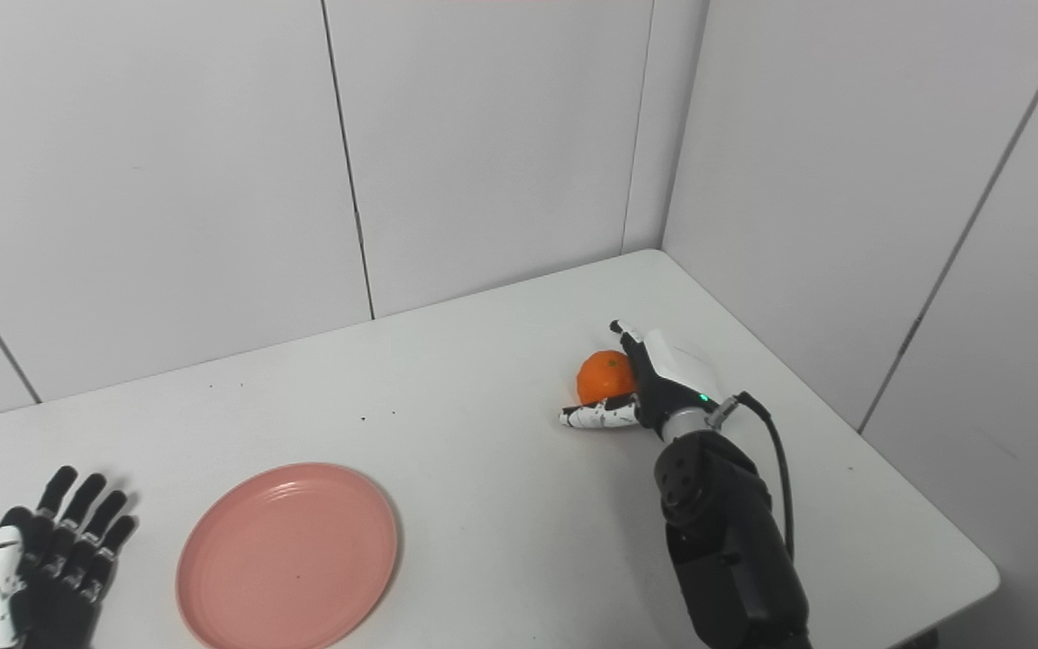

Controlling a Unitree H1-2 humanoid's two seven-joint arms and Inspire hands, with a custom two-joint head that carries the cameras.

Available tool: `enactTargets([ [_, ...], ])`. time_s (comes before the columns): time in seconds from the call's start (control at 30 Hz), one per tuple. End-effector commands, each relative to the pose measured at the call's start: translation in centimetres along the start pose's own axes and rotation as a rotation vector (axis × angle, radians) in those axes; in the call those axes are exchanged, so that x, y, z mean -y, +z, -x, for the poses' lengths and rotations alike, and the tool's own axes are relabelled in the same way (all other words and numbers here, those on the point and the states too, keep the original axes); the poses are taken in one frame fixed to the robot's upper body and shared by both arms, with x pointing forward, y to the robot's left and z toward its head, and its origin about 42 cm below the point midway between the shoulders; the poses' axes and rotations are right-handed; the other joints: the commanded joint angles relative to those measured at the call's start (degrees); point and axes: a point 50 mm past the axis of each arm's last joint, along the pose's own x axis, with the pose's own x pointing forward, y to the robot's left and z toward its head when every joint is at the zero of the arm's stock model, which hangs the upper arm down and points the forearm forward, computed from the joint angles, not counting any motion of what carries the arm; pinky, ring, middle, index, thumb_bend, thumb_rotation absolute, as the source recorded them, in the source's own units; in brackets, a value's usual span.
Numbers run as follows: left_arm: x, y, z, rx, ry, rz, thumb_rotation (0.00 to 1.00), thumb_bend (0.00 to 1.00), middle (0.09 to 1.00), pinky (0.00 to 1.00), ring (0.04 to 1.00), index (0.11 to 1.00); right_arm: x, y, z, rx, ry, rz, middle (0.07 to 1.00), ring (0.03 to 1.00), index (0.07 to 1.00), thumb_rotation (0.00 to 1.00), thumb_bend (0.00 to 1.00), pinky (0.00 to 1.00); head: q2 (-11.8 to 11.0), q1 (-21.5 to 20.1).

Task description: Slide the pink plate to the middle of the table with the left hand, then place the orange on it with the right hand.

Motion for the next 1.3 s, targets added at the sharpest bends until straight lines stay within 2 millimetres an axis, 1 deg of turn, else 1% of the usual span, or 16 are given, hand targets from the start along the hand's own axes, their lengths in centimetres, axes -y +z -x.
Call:
enactTargets([
  [0.0,-0.2,-1.7,0.8,-0.081,0.029,0.015,1.0,0.36,0.967,0.97,0.956,0.961,1.7,1.3,-0.8,0.023,-0.065,-0.004,0.872,0.84,0.89,0.39,0.9,0.71,0.0,0.3],
  [0.17,-0.2,-1.8,0.8,-0.08,0.024,0.015,1.0,0.37,0.969,0.97,0.956,0.962,1.4,1.0,-1.3,0.012,-0.073,-0.028,0.848,0.808,0.872,0.36,0.88,0.68,0.0,0.5],
  [0.2,-0.2,-1.8,0.8,-0.08,0.025,0.011,1.0,0.37,0.966,0.97,0.954,0.959,1.4,1.0,-1.3,0.011,-0.077,-0.035,0.771,0.733,0.867,0.34,0.88,0.61,0.0,0.5],
  [0.23,-0.2,-1.8,0.8,-0.081,0.026,0.01,1.0,0.38,0.965,0.97,0.953,0.958,1.4,0.9,-1.4,0.009,-0.084,-0.047,0.745,0.708,0.866,0.33,0.87,0.58,0.0,0.5],
  [0.27,-0.2,-1.8,0.8,-0.081,0.027,0.01,1.0,0.38,0.964,0.97,0.952,0.956,1.3,0.8,-1.4,0.007,-0.089,-0.055,0.703,0.648,0.859,0.31,0.87,0.51,0.0,0.5],
  [0.3,-0.2,-1.8,0.8,-0.082,0.026,0.012,1.0,0.38,0.964,0.97,0.951,0.955,1.3,0.7,-1.5,0.006,-0.092,-0.059,0.692,0.633,0.857,0.31,0.87,0.5,0.0,0.6],
  [0.33,-0.1,-1.8,0.8,-0.082,0.025,0.013,1.0,0.38,0.968,0.97,0.957,0.959,1.3,0.6,-1.5,0.005,-0.094,-0.061,0.73,0.661,0.838,0.29,0.86,0.52,0.0,0.6],
  [0.53,-0.1,-1.9,0.8,-0.081,0.022,0.01,1.0,0.38,0.97,0.98,0.959,0.963,1.2,0.4,-2.0,0.008,-0.1,-0.029,0.737,0.689,0.743,0.29,0.85,0.6,0.1,0.9],
  [0.67,-0.1,-1.8,0.8,-0.081,0.023,0.005,1.0,0.38,0.968,0.97,0.955,0.959,0.9,0.2,-2.4,0.011,-0.098,-0.027,0.704,0.649,0.709,0.27,0.84,0.54,0.2,1.0],
  [0.7,-0.1,-1.8,0.8,-0.081,0.022,0.003,1.0,0.38,0.969,0.97,0.956,0.962,0.8,0.2,-2.6,0.013,-0.098,-0.03,0.67,0.615,0.665,0.22,0.8,0.52,0.2,1.0],
  [0.73,-0.1,-1.8,0.8,-0.083,0.026,0.004,1.0,0.38,0.967,0.97,0.954,0.962,0.8,0.2,-2.6,0.025,-0.101,-0.038,0.632,0.575,0.594,0.18,0.7,0.49,0.2,1.1],
  [0.8,0.0,-1.8,0.7,-0.084,0.028,0.008,1.0,0.37,0.965,0.96,0.951,0.96,0.8,0.2,-2.7,0.043,-0.111,-0.048,0.596,0.537,0.524,0.15,0.58,0.45,0.2,1.2],
  [0.83,-0.1,-1.8,0.7,-0.084,0.026,0.01,1.0,0.38,0.967,0.97,0.954,0.962,0.8,0.2,-2.7,0.048,-0.115,-0.051,0.561,0.501,0.505,0.14,0.55,0.42,0.2,1.2],
  [0.97,0.0,-1.9,0.7,-0.081,0.025,0.008,1.0,0.38,0.967,0.97,0.954,0.959,1.1,0.4,-2.5,0.057,-0.143,-0.06,0.514,0.447,0.487,0.14,0.51,0.37,0.2,1.5],
  [1.17,0.0,-1.9,0.7,-0.079,0.025,0.002,1.0,0.37,0.965,0.96,0.952,0.958,2.0,1.5,-1.6,0.105,-0.213,-0.072,0.537,0.485,0.488,0.13,0.51,0.4,0.3,1.8],
  [1.27,0.2,-1.8,0.8,-0.079,0.032,-0.004,1.0,0.36,0.959,0.95,0.943,0.952,2.6,2.2,-1.1,0.138,-0.235,-0.086,0.516,0.473,0.488,0.13,0.51,0.4,0.3,2.0],
])
